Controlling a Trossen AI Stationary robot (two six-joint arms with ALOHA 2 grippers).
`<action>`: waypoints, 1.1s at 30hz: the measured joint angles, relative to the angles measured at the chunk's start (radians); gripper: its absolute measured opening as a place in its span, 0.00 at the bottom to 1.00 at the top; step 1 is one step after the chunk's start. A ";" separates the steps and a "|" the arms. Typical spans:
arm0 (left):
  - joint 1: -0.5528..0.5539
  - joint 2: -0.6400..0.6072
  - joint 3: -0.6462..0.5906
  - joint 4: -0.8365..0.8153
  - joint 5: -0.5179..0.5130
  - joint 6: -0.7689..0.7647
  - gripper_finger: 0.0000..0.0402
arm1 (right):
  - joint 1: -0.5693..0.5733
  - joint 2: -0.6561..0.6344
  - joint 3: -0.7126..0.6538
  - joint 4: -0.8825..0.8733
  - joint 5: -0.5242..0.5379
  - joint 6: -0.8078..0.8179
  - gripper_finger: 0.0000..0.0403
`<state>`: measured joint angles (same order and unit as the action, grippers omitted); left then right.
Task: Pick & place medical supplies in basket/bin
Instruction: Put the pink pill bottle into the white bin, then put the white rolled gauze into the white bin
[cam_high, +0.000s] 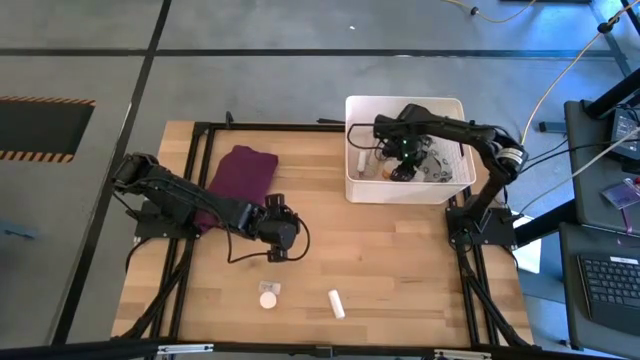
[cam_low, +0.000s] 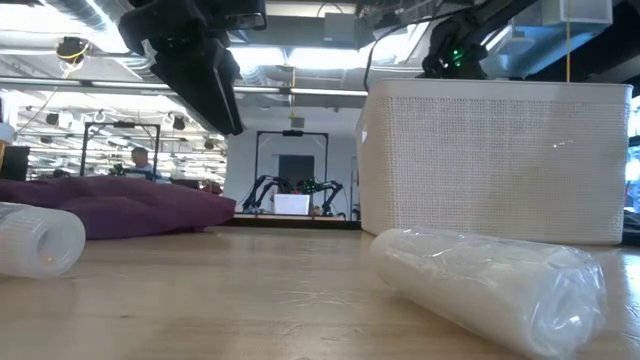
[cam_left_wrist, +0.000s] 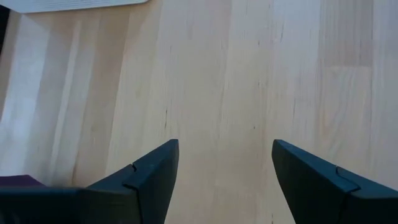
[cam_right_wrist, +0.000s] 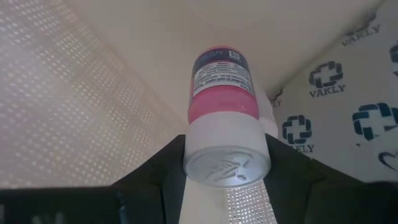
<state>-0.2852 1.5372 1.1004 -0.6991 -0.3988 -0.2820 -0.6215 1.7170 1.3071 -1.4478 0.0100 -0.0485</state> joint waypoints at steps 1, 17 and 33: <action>0.000 0.000 0.000 0.000 0.000 0.000 0.62 | 0.000 0.002 0.000 0.001 0.000 -0.006 0.43; 0.000 0.000 0.000 0.000 0.000 0.000 0.62 | 0.000 0.007 0.001 0.019 -0.005 -0.012 0.57; 0.000 -0.018 -0.001 -0.001 -0.016 0.057 0.62 | 0.000 -0.049 0.135 -0.081 -0.004 0.047 0.62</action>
<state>-0.2848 1.5187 1.0992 -0.6998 -0.4149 -0.2249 -0.6212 1.6681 1.4420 -1.5288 0.0060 -0.0011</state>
